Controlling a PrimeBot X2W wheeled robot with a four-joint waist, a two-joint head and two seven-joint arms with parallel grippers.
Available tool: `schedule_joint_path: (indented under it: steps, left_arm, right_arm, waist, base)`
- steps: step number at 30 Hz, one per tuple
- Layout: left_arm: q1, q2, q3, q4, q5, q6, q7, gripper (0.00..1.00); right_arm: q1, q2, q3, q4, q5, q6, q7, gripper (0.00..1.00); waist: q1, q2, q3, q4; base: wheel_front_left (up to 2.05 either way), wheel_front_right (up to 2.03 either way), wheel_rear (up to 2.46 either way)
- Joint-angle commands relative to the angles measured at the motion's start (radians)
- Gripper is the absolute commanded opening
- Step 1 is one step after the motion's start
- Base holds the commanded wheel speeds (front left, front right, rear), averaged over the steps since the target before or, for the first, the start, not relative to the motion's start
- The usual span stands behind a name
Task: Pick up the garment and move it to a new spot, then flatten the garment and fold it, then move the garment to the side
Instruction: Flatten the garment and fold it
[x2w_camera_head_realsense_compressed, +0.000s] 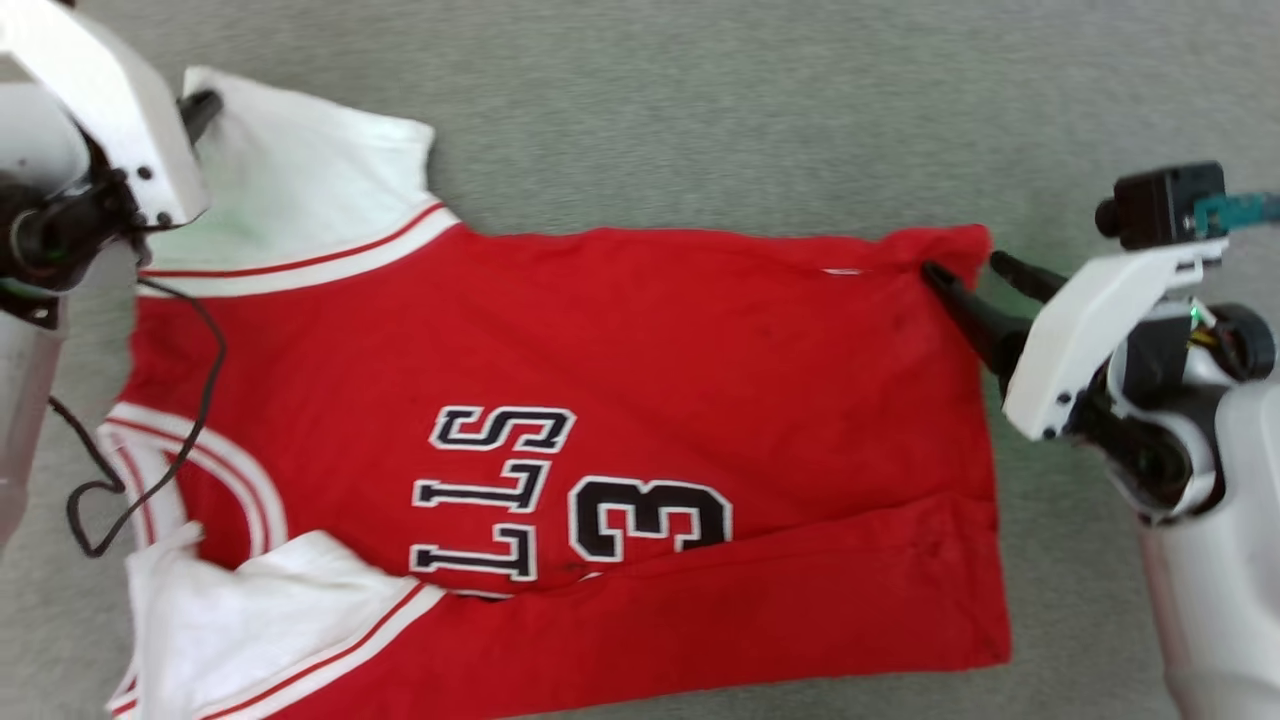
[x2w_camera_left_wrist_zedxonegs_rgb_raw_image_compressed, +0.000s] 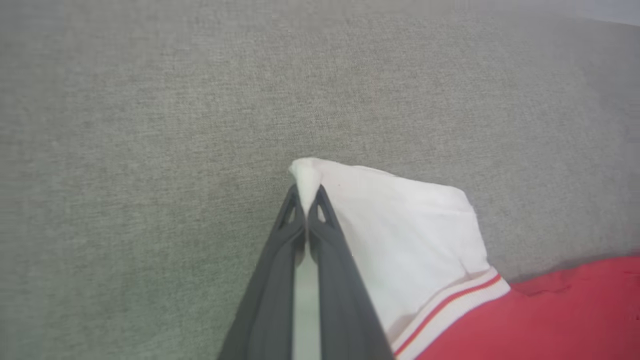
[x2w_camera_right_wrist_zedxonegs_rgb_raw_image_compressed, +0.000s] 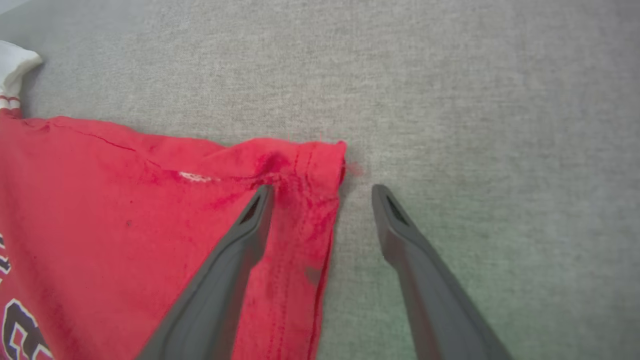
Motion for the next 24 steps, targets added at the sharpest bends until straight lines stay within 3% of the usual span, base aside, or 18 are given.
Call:
schedule_joint_path:
  steps: [1, 8, 9, 10, 12, 24]
  left_arm:
    - [-0.013, -0.004, -0.005, -0.013, 0.014, -0.009, -0.015, 0.0]
    - [-0.01, -0.029, -0.015, -0.085, 0.037, -0.013, -0.075, 0.0]
    - [-0.006, -0.031, -0.015, -0.091, 0.039, -0.013, -0.08, 0.0]
    - [-0.001, -0.032, -0.016, -0.096, 0.039, -0.014, -0.083, 0.0]
    - [0.009, -0.031, -0.018, -0.103, 0.039, -0.015, -0.092, 0.0]
    - [0.113, -0.082, -0.007, -0.077, 0.006, -0.028, -0.199, 0.0]
  right_arm:
    - [-0.036, -0.01, -0.001, 0.023, -0.002, -0.001, 0.028, 1.0]
    - [-0.109, -0.024, 0.006, 0.195, -0.032, -0.001, 0.2, 1.0]
    - [-0.108, -0.02, 0.011, 0.219, -0.039, -0.001, 0.227, 0.84]
    - [-0.106, -0.012, 0.015, 0.239, -0.037, -0.001, 0.254, 0.43]
    - [-0.106, -0.003, 0.025, 0.257, -0.042, 0.0, 0.282, 0.0]
    - [-0.11, -0.065, -0.046, 0.18, -0.061, -0.001, 0.202, 0.0]
  waist:
    - [-0.0001, 0.0, -0.003, 0.042]
    - [-0.0001, 0.0, 0.018, 0.103]
    - [-0.0001, 0.0, 0.019, 0.11]
    - [-0.0001, 0.0, 0.02, 0.114]
    - [-0.0001, 0.0, 0.019, 0.121]
    - [-0.0001, 0.0, -0.125, 0.175]
  base:
    - [0.0, 0.0, 0.0]
    - [0.0, 0.0, 0.0]
    - [0.0, 0.0, 0.0]
    - [0.0, 0.0, 0.0]
    - [0.0, 0.0, 0.0]
    - [0.0, 0.0, 0.0]
